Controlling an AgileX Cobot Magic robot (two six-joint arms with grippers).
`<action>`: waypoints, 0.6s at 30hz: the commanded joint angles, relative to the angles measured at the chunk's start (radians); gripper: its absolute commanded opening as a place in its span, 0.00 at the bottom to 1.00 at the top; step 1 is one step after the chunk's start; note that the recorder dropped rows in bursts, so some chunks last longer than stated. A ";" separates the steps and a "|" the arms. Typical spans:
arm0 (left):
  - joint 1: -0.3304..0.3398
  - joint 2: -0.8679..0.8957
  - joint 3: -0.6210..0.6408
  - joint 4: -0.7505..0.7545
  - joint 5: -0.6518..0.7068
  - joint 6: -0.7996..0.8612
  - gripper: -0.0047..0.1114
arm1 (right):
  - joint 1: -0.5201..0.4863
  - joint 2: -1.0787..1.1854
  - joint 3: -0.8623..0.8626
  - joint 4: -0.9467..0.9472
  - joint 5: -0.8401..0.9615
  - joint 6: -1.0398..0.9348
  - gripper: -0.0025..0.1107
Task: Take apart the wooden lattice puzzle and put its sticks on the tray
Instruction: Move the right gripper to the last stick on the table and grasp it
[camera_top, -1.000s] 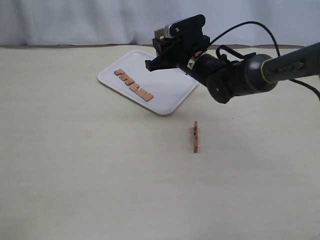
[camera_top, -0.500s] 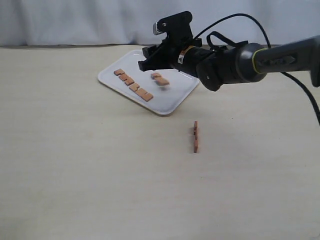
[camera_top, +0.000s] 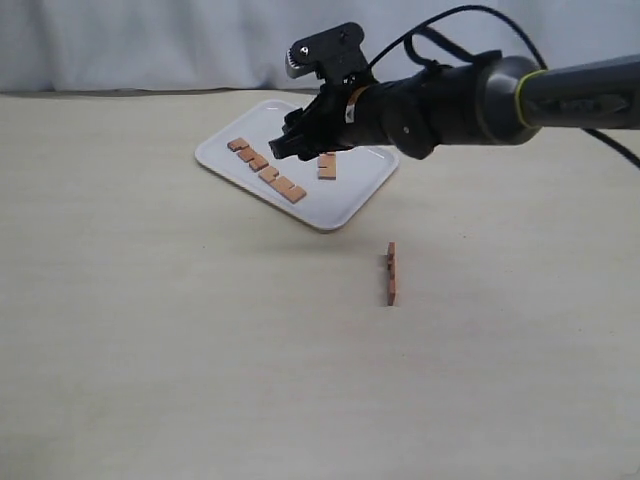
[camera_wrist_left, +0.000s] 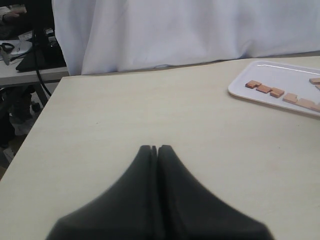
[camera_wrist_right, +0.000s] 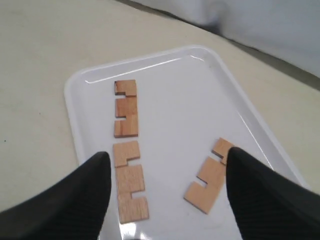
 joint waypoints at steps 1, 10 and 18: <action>0.000 -0.004 0.002 0.000 -0.010 0.001 0.04 | -0.006 -0.093 -0.002 -0.006 0.185 -0.002 0.58; 0.000 -0.004 0.002 0.000 -0.010 0.001 0.04 | -0.006 -0.218 -0.002 -0.095 0.571 -0.002 0.58; 0.000 -0.004 0.002 0.000 -0.010 0.001 0.04 | -0.006 -0.223 -0.002 -0.167 0.857 -0.013 0.58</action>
